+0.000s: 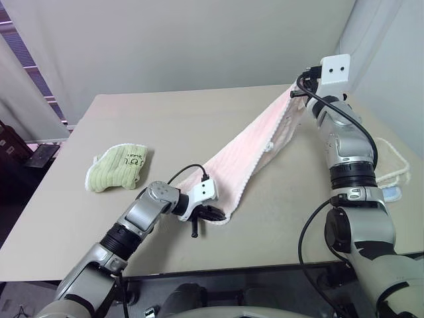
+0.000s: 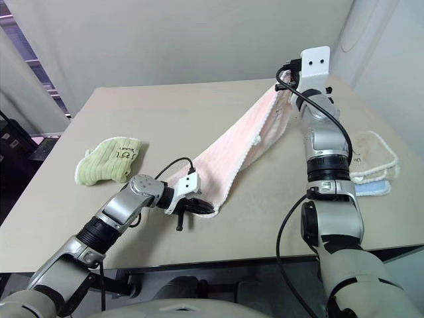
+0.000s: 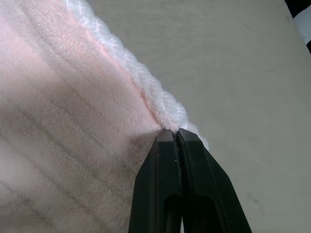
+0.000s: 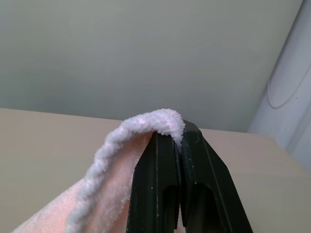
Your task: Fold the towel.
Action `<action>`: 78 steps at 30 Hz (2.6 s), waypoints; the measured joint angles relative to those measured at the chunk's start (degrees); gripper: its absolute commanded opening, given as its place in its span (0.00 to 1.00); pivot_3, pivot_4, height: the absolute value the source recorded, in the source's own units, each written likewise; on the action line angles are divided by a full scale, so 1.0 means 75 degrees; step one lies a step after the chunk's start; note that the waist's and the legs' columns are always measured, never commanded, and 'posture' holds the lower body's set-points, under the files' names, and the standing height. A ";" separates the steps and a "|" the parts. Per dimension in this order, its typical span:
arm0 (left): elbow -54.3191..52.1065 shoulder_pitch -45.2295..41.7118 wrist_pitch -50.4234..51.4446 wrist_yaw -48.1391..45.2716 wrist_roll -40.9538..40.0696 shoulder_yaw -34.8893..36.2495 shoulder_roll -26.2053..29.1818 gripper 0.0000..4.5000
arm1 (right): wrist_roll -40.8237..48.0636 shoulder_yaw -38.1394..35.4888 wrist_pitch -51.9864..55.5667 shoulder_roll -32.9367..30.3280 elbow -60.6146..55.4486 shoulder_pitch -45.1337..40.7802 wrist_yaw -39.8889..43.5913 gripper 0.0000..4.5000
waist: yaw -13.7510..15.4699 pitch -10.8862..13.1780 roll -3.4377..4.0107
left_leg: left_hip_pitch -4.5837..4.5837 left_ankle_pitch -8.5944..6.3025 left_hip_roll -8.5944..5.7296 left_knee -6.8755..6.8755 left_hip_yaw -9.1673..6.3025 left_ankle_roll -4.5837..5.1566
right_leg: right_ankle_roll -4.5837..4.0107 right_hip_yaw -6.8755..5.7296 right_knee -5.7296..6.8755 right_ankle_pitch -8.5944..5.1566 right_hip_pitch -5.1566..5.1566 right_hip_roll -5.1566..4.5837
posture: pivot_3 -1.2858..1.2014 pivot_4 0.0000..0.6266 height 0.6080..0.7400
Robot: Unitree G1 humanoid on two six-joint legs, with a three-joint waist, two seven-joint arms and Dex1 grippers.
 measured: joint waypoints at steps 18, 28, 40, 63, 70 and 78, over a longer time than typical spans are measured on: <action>-0.0273 0.0319 0.0070 -0.0220 -0.0567 0.0622 0.0126 0.43 | -0.0023 -0.0080 0.0005 -0.0074 -0.0025 0.0447 -0.0090 0.00 | 0.0061 0.0004 -0.0001 | -0.0005 0.0007 -0.0003 0.0008 0.0001 -0.0013 | -0.0012 0.0002 -0.0002 0.0008 0.0000 -0.0002 | 0.52 0.00 1.00; 0.0415 0.0040 -0.0862 0.0011 0.0237 -0.0006 -0.0243 0.43 | -0.0024 -0.0055 0.0063 -0.0085 -0.0116 0.0460 -0.0066 0.00 | 0.0068 0.0001 0.0001 | 0.0001 0.0009 -0.0004 0.0013 -0.0001 -0.0016 | -0.0015 0.0002 -0.0001 0.0010 0.0009 -0.0001 | 0.52 0.00 1.00; 0.0366 -0.0292 -0.0503 -0.0233 0.0630 -0.0320 -0.0133 0.30 | -0.0046 -0.0033 0.0158 -0.0185 -0.0154 0.0463 -0.0067 0.00 | 0.0049 -0.0014 0.0008 | 0.0012 0.0010 -0.0003 0.0013 -0.0004 -0.0016 | -0.0019 0.0003 -0.0001 0.0012 0.0016 0.0002 | 0.52 0.00 1.00; 0.1527 -0.1750 0.1150 -0.0438 -0.1346 0.2660 0.0752 0.01 | -0.0194 -0.0103 0.0269 -0.0259 -0.0678 0.0878 -0.0176 0.00 | 0.0045 0.0006 -0.0005 | 0.0061 0.0012 0.0060 -0.0003 -0.0022 -0.0024 | -0.0061 -0.0003 -0.0034 0.0013 0.0064 0.0068 | 0.52 0.00 1.00; 0.5989 -0.4732 0.0022 0.1146 -0.1415 0.4294 0.0569 0.01 | -0.0219 -0.0111 -0.0229 -0.0310 0.0466 0.0427 -0.0299 0.00 | 0.0068 0.0021 -0.0030 | 0.0054 0.0012 0.0049 0.0000 -0.0020 -0.0023 | -0.0042 -0.0003 -0.0054 0.0025 0.0064 0.0064 | 0.52 0.00 1.00; 0.8744 -0.6048 -0.2272 0.3586 -0.1186 0.5341 -0.0085 0.01 | -0.0464 -0.0091 -0.1969 -0.0302 0.3157 -0.1448 -0.0693 0.00 | -0.0010 0.0022 -0.0036 | -0.0039 0.0040 0.0052 -0.0012 -0.0012 -0.0070 | -0.0033 0.0007 -0.0011 0.0036 -0.0031 0.0062 | 0.52 0.00 1.00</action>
